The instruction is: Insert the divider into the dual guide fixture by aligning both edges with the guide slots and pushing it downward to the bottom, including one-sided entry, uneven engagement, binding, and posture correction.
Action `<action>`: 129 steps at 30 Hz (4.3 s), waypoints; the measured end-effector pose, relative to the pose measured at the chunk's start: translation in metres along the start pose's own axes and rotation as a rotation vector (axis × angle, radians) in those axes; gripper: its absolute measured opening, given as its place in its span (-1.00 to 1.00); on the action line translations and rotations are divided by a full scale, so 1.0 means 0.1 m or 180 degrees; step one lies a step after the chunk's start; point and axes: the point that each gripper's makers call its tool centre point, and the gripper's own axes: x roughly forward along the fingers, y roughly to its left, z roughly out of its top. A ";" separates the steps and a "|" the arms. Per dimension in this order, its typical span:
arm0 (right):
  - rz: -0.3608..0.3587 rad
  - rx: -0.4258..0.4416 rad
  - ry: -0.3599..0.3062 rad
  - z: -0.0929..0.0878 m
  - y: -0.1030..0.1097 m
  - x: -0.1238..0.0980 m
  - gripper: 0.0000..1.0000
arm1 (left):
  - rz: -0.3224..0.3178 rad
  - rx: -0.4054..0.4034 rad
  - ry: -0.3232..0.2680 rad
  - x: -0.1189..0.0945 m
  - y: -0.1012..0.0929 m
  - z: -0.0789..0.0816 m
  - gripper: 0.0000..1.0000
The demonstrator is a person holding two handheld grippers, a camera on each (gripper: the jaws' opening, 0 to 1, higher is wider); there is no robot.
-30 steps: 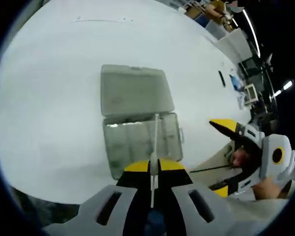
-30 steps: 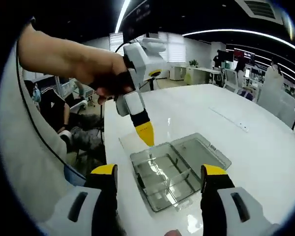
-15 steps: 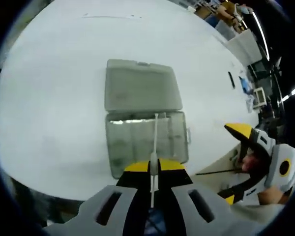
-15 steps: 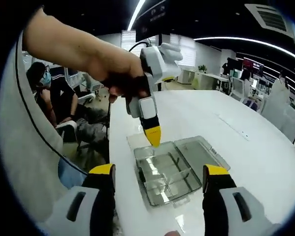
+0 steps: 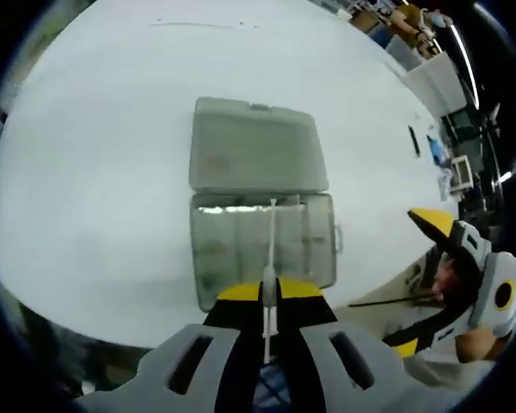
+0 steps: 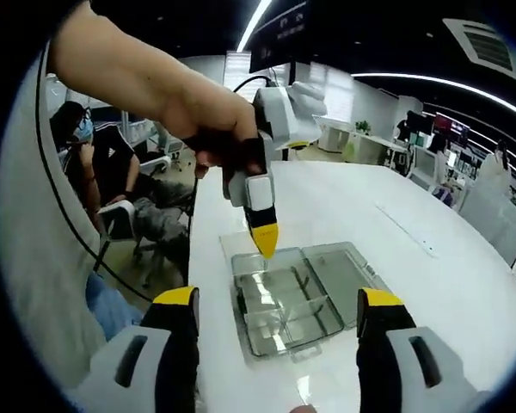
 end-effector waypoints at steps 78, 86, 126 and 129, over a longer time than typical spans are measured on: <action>0.0001 0.0063 0.0109 -0.12 0.08 -0.04 0.46 | 0.0352 -0.0013 0.0304 0.36 0.20 0.03 -0.99; -0.0020 0.0089 0.0106 -0.14 0.03 -0.06 0.45 | 0.0387 0.0008 0.0361 0.37 0.21 0.04 -0.99; -0.0025 0.0125 0.0122 -0.18 0.00 -0.06 0.44 | 0.0421 0.0030 0.0405 0.44 0.22 0.03 -0.99; -0.0026 0.0128 0.0119 -0.18 0.00 -0.06 0.44 | 0.0422 0.0044 0.0394 0.44 0.23 0.04 -0.99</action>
